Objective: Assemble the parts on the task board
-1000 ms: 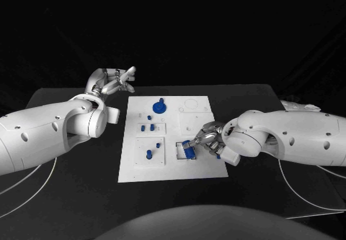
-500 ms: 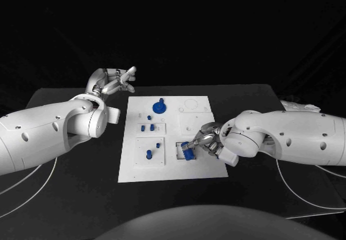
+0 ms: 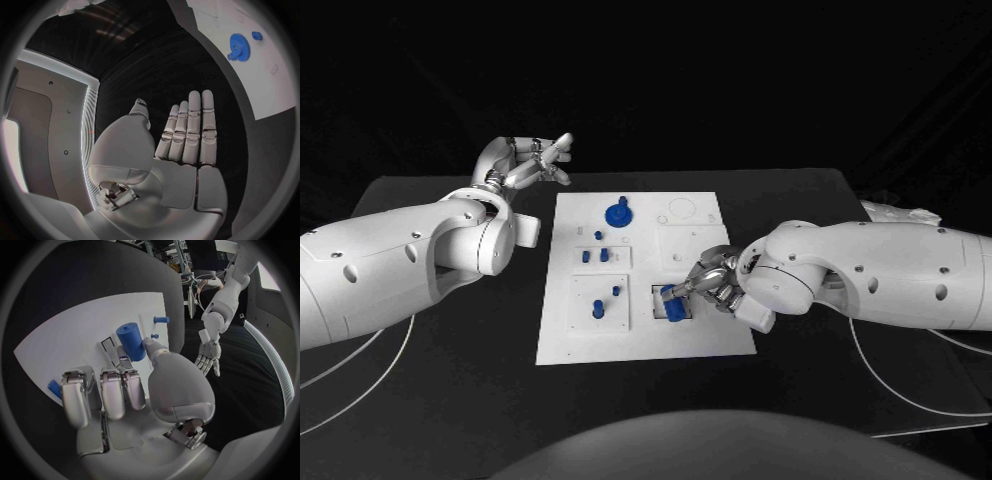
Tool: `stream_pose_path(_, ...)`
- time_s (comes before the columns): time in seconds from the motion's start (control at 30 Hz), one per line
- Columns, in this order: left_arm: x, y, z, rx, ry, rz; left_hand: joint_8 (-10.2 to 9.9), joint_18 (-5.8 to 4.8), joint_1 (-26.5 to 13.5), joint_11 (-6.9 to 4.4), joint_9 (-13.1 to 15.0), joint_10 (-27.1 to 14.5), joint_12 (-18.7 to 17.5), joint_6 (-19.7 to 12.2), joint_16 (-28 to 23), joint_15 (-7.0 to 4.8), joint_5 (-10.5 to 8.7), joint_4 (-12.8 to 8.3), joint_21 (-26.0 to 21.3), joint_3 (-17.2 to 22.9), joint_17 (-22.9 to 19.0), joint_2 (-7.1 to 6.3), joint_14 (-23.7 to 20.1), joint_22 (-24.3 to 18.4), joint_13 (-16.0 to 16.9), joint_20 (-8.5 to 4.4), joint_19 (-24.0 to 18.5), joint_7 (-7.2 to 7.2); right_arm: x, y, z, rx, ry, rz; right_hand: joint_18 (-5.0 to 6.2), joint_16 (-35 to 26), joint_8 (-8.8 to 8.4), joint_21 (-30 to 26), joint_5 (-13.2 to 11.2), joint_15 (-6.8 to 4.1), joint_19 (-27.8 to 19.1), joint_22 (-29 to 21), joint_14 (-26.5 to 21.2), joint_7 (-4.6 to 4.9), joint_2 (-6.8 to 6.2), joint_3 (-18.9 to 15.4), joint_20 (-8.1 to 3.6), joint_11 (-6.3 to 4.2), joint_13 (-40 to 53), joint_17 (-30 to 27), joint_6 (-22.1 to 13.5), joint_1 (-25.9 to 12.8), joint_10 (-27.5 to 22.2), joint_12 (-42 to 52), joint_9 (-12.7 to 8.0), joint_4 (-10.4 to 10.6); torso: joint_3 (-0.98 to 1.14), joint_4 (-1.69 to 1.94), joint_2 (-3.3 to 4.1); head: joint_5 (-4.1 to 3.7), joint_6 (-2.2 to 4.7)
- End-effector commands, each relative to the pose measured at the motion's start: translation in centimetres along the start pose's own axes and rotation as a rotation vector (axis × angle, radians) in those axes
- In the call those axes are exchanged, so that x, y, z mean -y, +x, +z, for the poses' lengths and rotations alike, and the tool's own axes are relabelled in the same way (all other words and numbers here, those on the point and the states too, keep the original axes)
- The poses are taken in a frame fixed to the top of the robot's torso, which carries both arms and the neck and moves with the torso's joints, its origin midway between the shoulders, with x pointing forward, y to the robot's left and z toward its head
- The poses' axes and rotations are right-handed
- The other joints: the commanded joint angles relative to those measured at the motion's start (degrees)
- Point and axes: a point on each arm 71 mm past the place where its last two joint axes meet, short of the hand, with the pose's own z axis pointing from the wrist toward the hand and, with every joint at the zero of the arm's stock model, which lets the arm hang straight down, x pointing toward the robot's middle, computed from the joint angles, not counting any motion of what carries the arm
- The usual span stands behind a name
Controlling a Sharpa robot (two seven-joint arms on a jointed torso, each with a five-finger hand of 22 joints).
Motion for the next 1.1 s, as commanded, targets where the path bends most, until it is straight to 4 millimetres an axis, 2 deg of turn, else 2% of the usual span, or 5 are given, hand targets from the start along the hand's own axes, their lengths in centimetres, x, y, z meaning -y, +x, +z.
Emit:
stream_pose_path(0.03, 0.17, 0.22, 0.00, -0.014, 0.007, -0.007, -0.29, 0.66, 0.03, 0.09, 0.06, -0.33, 0.19, -0.41, -0.07, -0.08, 0.38, -0.08, -0.17, -0.41, -0.05, 0.59, 0.22, -0.05, -0.04, -0.12, 0.40, 0.11, -0.14, 0.23, 0.04, -0.011, -0.002, -0.025, -0.38, 0.23, -0.32, 0.31, -0.37, 0.25, 6.00, 15.07, 5.96, -1.46, -0.24, -0.40, 0.31, 0.43, 15.09, 15.09, 0.92, -0.57, 6.10, 0.22, -0.01, 0.11, 0.02, -0.01, -0.03, 0.13, 0.00)
stream_pose_path(0.2, 0.17, 0.22, 0.00, -0.014, 0.008, -0.007, -0.29, 0.66, 0.03, 0.09, 0.06, -0.33, 0.19, -0.41, -0.07, -0.08, 0.38, -0.08, -0.17, -0.41, -0.05, 0.59, 0.22, -0.05, -0.04, -0.12, 0.40, 0.11, -0.22, 0.27, 0.09, -0.009, -0.004, -0.027, -0.38, 0.23, -0.34, 0.31, -0.66, 0.30, 6.00, 15.07, 5.96, -1.39, -0.32, -0.57, 0.36, 0.49, 15.09, 15.09, 0.76, -0.64, 6.10, 0.22, -0.03, 0.11, 0.03, 0.00, -0.01, 0.17, 0.00)
stream_pose_path(0.63, 0.15, 0.19, 0.00, -0.014, 0.007, -0.006, -0.29, 0.66, 0.03, 0.09, 0.06, -0.33, 0.19, -0.41, -0.07, -0.08, 0.38, -0.08, -0.17, -0.41, -0.05, 0.59, 0.22, -0.05, -0.04, -0.12, 0.40, 0.11, -0.40, 0.15, 0.34, -0.010, -0.008, -0.035, -0.38, 0.23, -0.38, 0.31, -3.41, 0.67, 6.00, 15.07, 5.96, -0.92, -1.04, -2.36, 0.75, 0.94, 15.09, 15.09, -0.66, -1.63, 6.10, 0.22, 0.01, 0.45, 0.02, 0.02, 0.01, 0.28, 0.00)
stream_pose_path(0.77, 0.15, 0.21, -0.01, -0.016, 0.005, -0.007, -0.29, 0.66, 0.12, 0.09, 0.07, -0.32, 0.20, -0.41, -0.05, -0.08, 0.39, -0.10, -0.22, -0.47, -0.09, 0.66, 0.22, -0.10, -0.04, -0.12, 0.44, 0.11, -0.49, 0.04, 0.49, -0.007, -0.013, -0.051, -0.38, 0.23, -0.15, 0.31, -4.18, 0.73, 6.00, 15.07, 5.96, -0.88, -1.35, -3.11, 0.84, 1.00, 15.09, 15.09, -0.87, -1.98, 6.10, 0.22, 0.21, 0.58, -0.01, 0.00, -0.02, 0.02, 0.00)
stream_pose_path(1.1, 0.12, 0.16, 0.00, -0.016, 0.004, -0.007, -0.29, 0.66, 0.12, 0.09, 0.07, -0.32, 0.20, -0.41, -0.05, -0.08, 0.39, -0.10, -0.22, -0.47, -0.09, 0.66, 0.22, -0.10, -0.04, -0.12, 0.44, 0.11, -0.62, 0.02, 0.64, -0.011, -0.019, -0.080, -0.38, 0.23, 0.01, 0.31, -4.65, 0.57, 6.00, 15.07, 5.96, -1.15, -3.41, -5.56, 0.82, 0.79, 15.09, 15.09, -2.70, -2.75, 6.10, 0.22, 0.86, 0.36, 0.01, 0.01, 0.01, 0.30, 0.00)
